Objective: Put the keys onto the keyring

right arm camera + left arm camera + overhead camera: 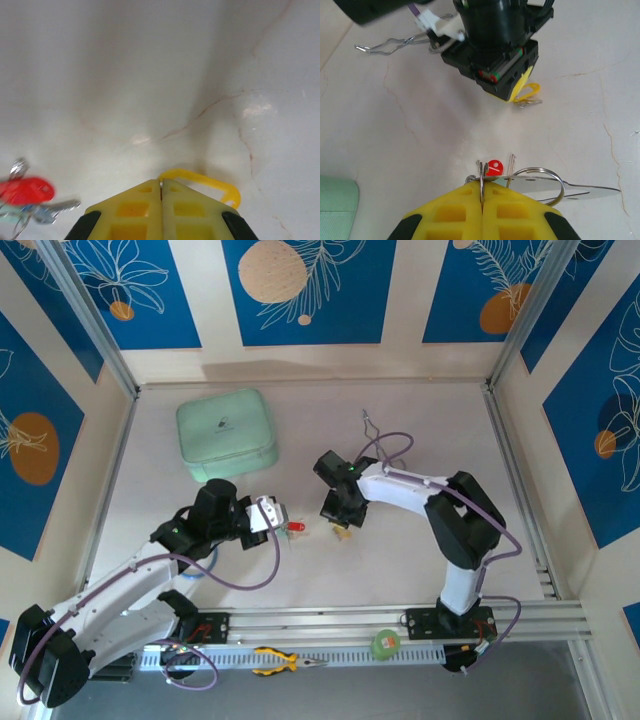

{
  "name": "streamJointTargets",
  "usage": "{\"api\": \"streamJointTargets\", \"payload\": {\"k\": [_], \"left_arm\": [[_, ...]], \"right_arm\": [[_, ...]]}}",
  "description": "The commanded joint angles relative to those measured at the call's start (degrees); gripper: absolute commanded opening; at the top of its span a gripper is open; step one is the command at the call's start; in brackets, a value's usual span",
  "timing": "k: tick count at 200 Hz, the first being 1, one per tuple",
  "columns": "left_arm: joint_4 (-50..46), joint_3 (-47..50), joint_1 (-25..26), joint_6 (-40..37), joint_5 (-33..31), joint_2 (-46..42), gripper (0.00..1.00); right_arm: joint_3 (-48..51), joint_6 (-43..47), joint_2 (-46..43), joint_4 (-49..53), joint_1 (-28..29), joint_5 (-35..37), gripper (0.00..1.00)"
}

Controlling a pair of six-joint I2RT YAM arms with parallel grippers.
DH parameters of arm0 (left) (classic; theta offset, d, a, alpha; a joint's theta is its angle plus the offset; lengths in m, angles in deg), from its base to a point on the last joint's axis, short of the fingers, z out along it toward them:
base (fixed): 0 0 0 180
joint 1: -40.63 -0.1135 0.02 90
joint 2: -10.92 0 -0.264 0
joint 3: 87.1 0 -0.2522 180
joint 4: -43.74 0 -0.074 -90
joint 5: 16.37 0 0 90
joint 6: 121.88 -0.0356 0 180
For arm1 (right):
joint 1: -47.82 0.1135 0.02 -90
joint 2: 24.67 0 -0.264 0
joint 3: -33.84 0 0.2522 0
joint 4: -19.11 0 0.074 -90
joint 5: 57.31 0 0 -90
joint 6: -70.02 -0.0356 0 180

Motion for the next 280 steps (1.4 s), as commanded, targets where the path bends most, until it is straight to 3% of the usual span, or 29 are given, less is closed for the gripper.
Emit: {"api": "streamJointTargets", "payload": {"k": [1, 24, 46, 84, 126, 174, 280], "left_arm": [[0.26, -1.72, 0.66, 7.49, 2.63, -0.42, 0.0], [3.6, -1.26, 0.69, 19.47, 4.55, -0.76, 0.0], [5.95, -0.85, 0.85, 28.38, 6.05, -0.82, 0.0], [7.56, 0.5, 1.1, 30.64, 7.04, -1.39, 0.0], [8.36, 1.87, 1.17, 26.49, 9.23, -1.42, 0.0], [9.55, 2.82, 1.18, 24.8, 11.48, -1.42, 0.0], [8.33, 2.11, 1.59, 19.44, 13.42, -0.27, 0.0]], "right_arm": [[3.09, 8.05, -9.26, -4.73, 1.15, 2.35, 0.0], [9.78, 19.47, -18.7, -16.18, 2.83, 2.64, 0.0], [17.88, 29.99, -26.93, -29.23, 2.94, -2.38, 0.0], [27.83, 38.76, -35.83, -45.88, 1.54, -15.91, 0.0], [27.23, 43.2, -37.58, -45.7, 0.73, -28.4, 0.0], [23.07, 48.29, -36.12, -40.59, 0.15, -35.01, 0.0], [17.08, 55.72, -30.36, -35.14, 4.45, -29.17, 0.0]]}}
